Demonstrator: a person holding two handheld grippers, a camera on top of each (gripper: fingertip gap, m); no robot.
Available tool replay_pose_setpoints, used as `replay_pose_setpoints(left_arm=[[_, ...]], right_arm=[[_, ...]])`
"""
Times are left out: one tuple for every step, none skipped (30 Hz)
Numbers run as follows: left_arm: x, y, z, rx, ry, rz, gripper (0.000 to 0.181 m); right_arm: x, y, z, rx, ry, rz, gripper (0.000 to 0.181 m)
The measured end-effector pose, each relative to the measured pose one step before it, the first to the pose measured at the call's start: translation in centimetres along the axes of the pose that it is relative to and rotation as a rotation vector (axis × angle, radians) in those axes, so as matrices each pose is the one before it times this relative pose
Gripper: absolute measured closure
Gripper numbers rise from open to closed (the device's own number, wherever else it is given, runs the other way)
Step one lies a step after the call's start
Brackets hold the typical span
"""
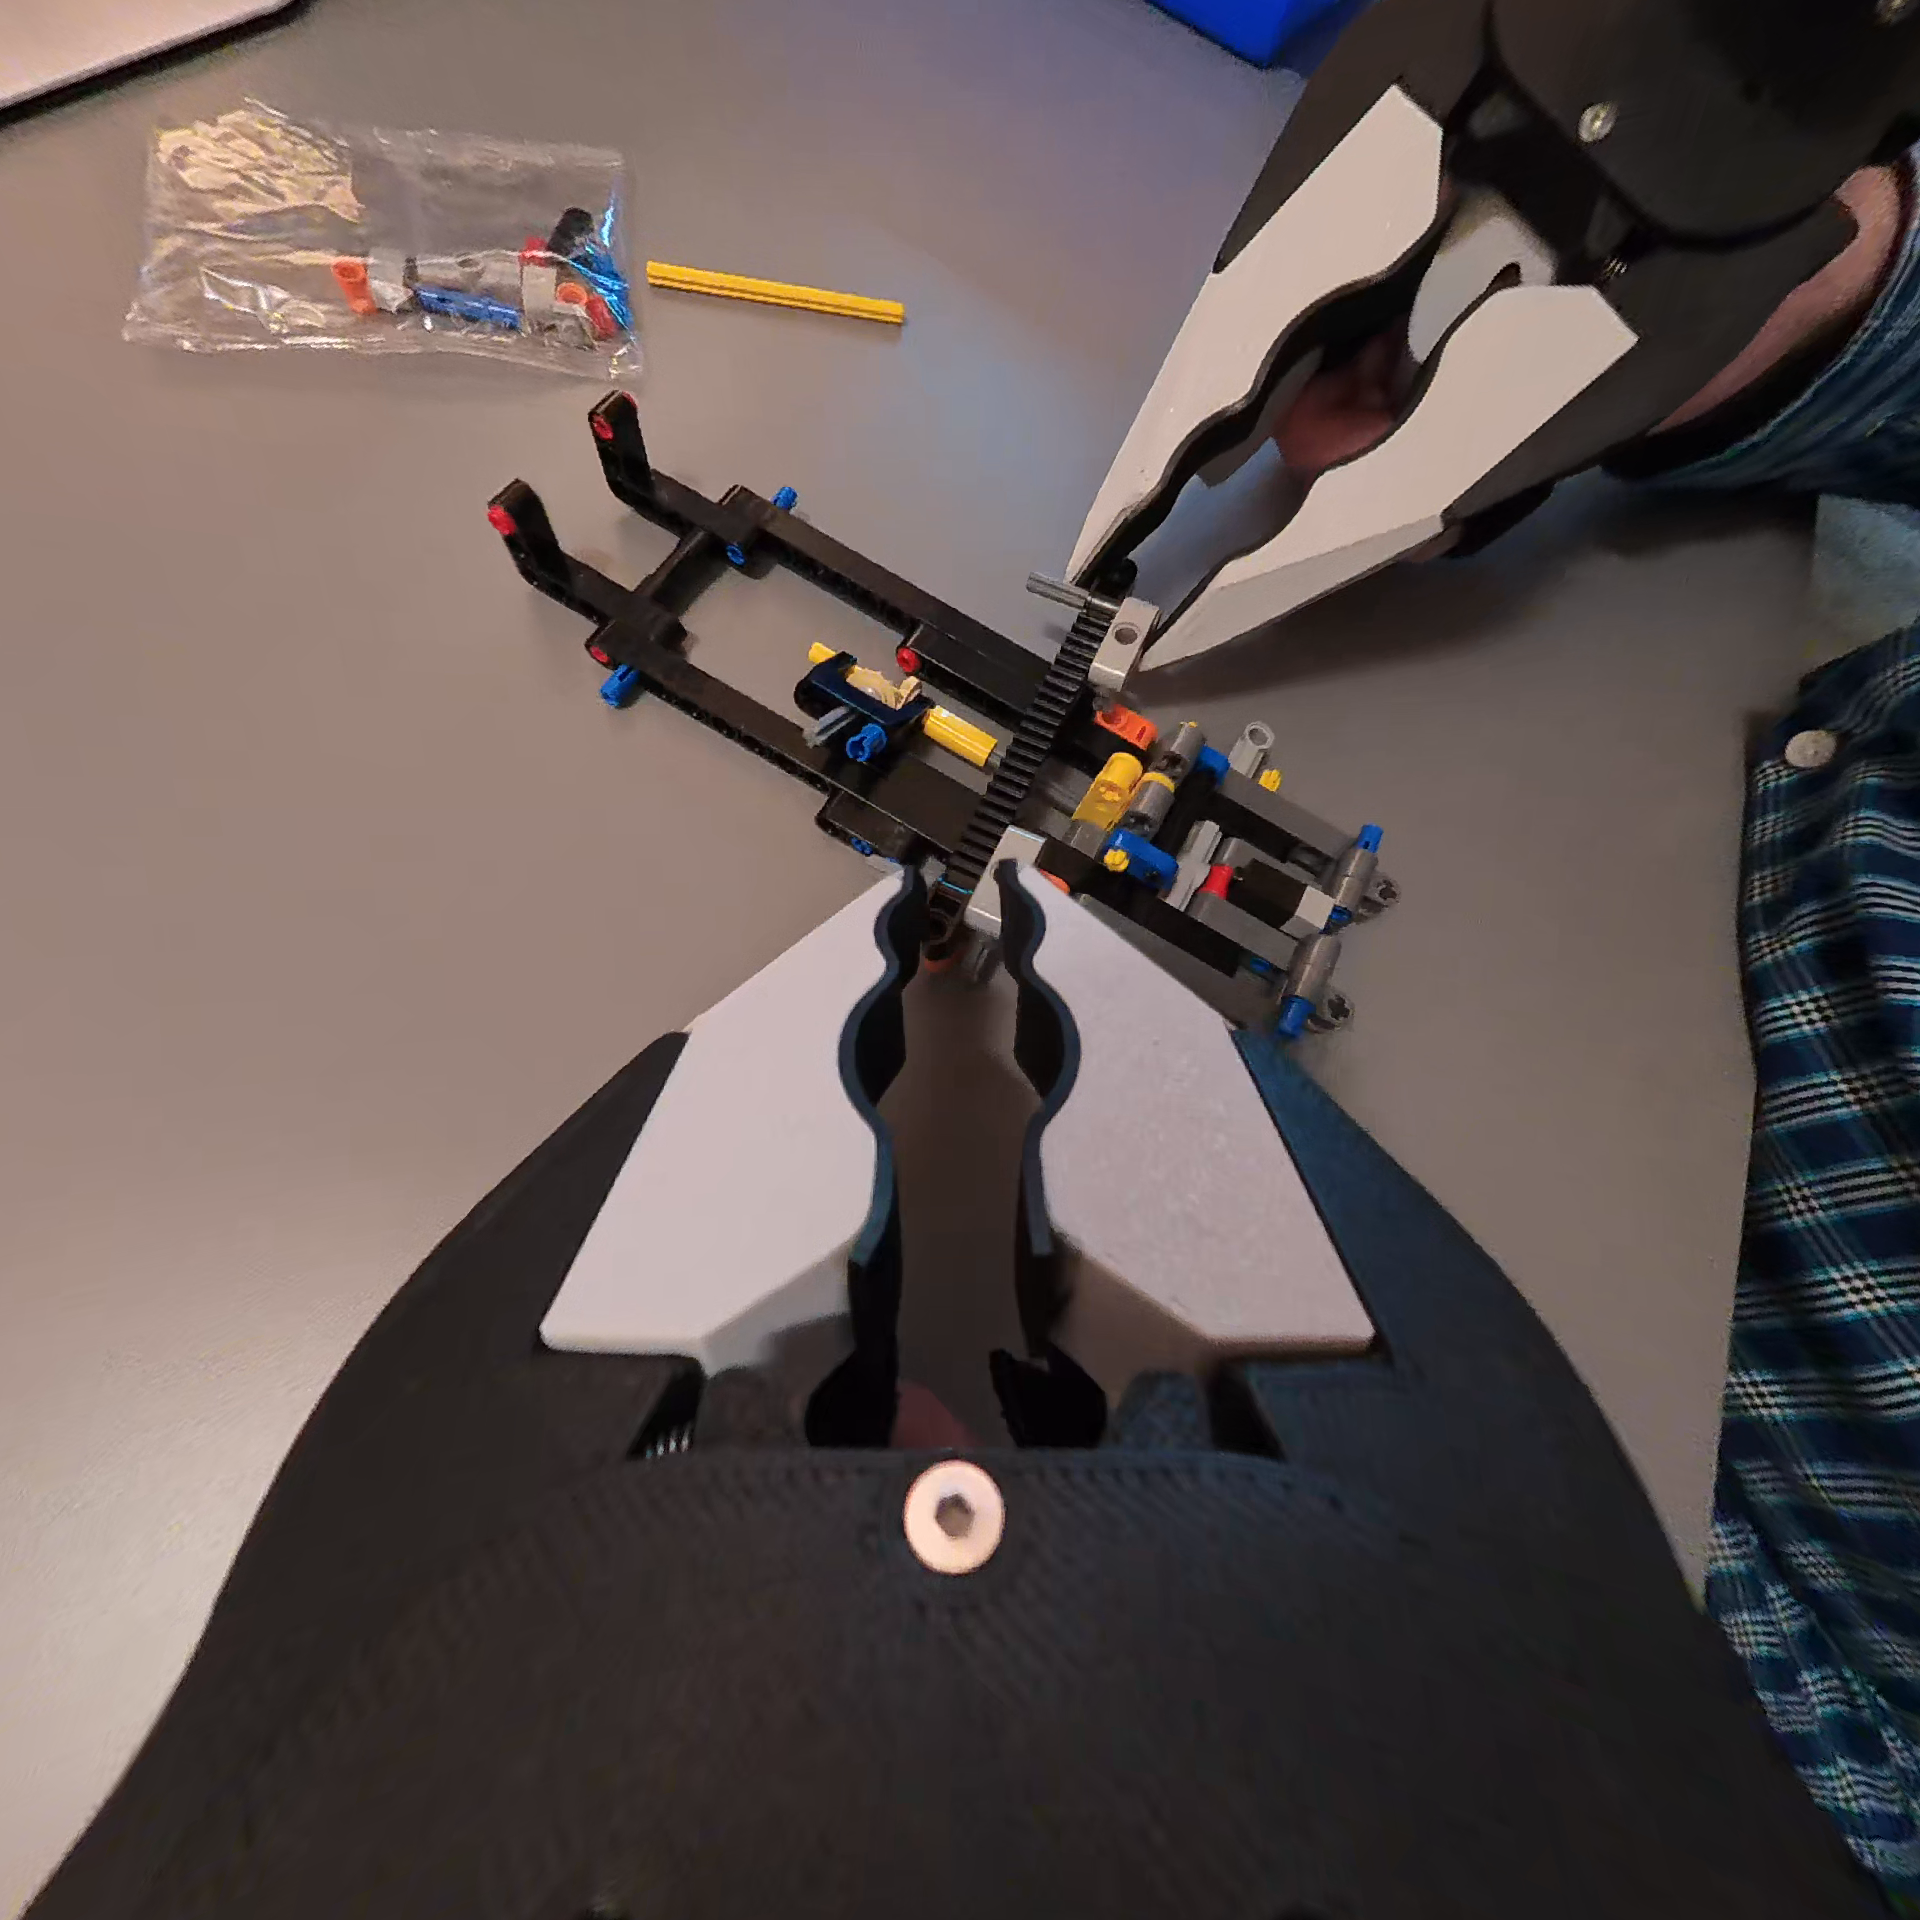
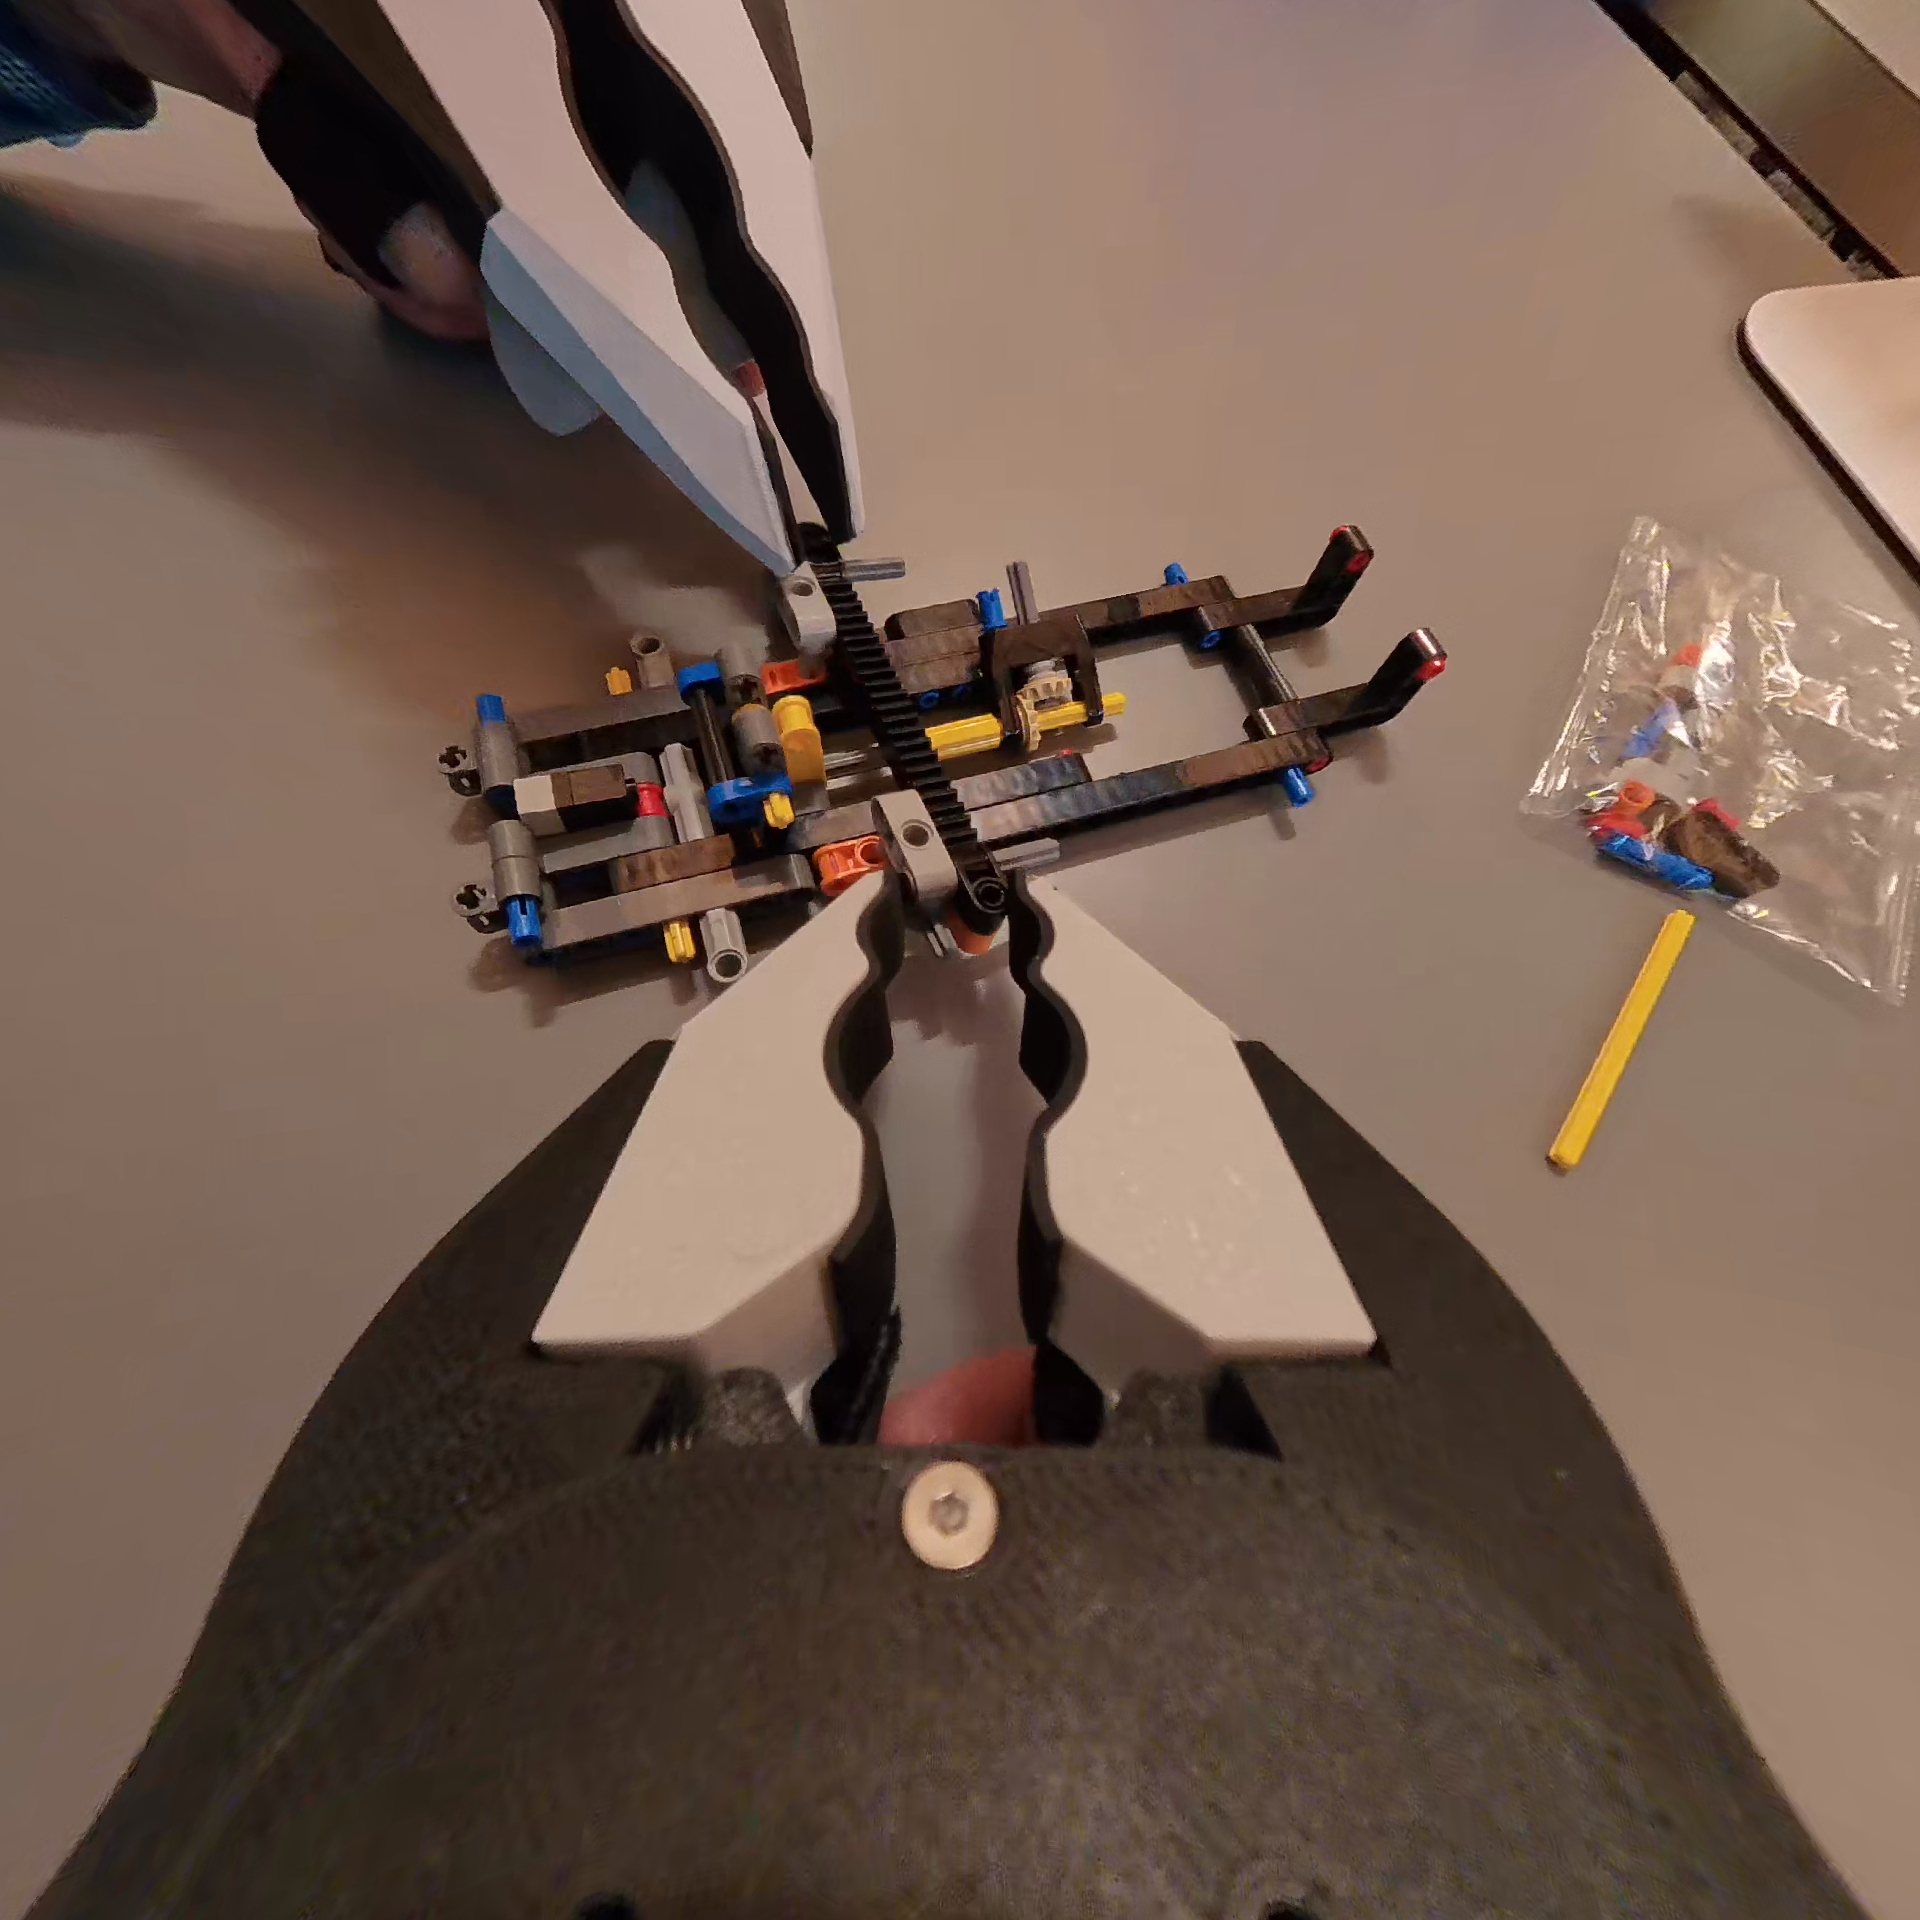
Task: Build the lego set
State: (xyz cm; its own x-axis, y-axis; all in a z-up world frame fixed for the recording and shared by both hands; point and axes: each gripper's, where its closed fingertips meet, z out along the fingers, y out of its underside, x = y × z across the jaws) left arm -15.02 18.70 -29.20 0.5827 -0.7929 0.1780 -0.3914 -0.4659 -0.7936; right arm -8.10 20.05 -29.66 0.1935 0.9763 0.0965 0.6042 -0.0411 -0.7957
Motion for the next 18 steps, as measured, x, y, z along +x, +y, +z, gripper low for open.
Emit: replay_pose_setpoints(left_arm=[[0.045,0.057,0.069,-0.005,-0.0039,0.0104,0.169],[0.015,-0.044,0.038,0.0014,-0.0034,0.0059,0.169],[0.005,0.004,0.021,-0.0002,-0.0013,0.0001,0.169],[0.005,0.001,0.009,0.0,-0.0017,0.0019,0.169],[-0.02,0.001,0.001,0.0003,-0.0026,0.0009,0.169],[-0.055,0.027,0.017,-0.001,-0.0053,0.0017,0.169],[-0.025,0.039,0.026,-0.0027,-0.0037,0.0031,0.17],[0.032,0.032,0.055,-0.0034,-0.002,0.0056,0.17],[0.02,0.012,0.06,-0.0026,-0.0039,0.0077,0.171],[0.011,-0.033,0.03,0.0001,-0.0033,0.0054,0.171],[-0.004,-0.01,0.01,0.0004,-0.0004,0.0006,0.171],[-0.002,-0.014,-0.013,0.0019,0.0018,-0.0025,0.171],[0.013,-0.017,-0.013,0.0015,0.001,-0.0003,0.171],[-0.003,0.002,0.005,-0.0001,-0.0014,0.0015,0.171],[-0.01,0.035,0.029,-0.0029,-0.0026,0.0021,0.171],[0.002,-0.019,0.018,0.0002,-0.0022,0.0031,0.171],[-0.006,0.003,0.007,-0.0002,-0.0023,0.0022,0.171],[-0.004,0.0,0.005,0.0,-0.0017,0.0011,0.171]], right_arm=[[-0.007,-0.024,0.003,0.0026,0.0044,-0.0042,0.164],[-0.019,0.029,-0.001,-0.0005,0.0013,0.0038,0.164],[-0.015,-0.023,-0.025,0.0004,0.0013,0.0042,0.164],[-0.024,-0.038,-0.027,-0.0002,0.0029,-0.0018,0.164],[-0.019,-0.005,-0.026,-0.0036,0.0061,-0.0045,0.164],[-0.036,-0.11,-0.066,0.0028,0.0066,-0.0043,0.164],[-0.063,-0.056,-0.032,-0.0017,0.0036,-0.0027,0.164],[-0.052,0.006,0.0,-0.0032,0.0044,-0.0038,0.164],[-0.013,0.094,0.047,-0.007,0.0062,-0.0023,0.164],[-0.009,0.057,0.016,-0.0024,0.0063,0.001,0.164],[-0.017,0.067,0.021,-0.0018,0.0047,0.0048,0.164],[-0.041,0.06,0.019,-0.0019,0.0029,0.0075,0.164],[-0.057,0.032,-0.002,-0.0023,0.0034,0.0024,0.164],[-0.014,0.001,-0.014,-0.001,0.0069,-0.0004,0.164],[-0.043,0.029,0.014,-0.0027,0.0052,-0.0011,0.164],[-0.018,0.011,0.002,-0.0007,0.0069,0.0013,0.164],[-0.014,0.039,0.007,-0.0015,0.0069,0.0002,0.164],[-0.028,0.043,-0.005,-0.0013,0.0042,-0.0057,0.164]])
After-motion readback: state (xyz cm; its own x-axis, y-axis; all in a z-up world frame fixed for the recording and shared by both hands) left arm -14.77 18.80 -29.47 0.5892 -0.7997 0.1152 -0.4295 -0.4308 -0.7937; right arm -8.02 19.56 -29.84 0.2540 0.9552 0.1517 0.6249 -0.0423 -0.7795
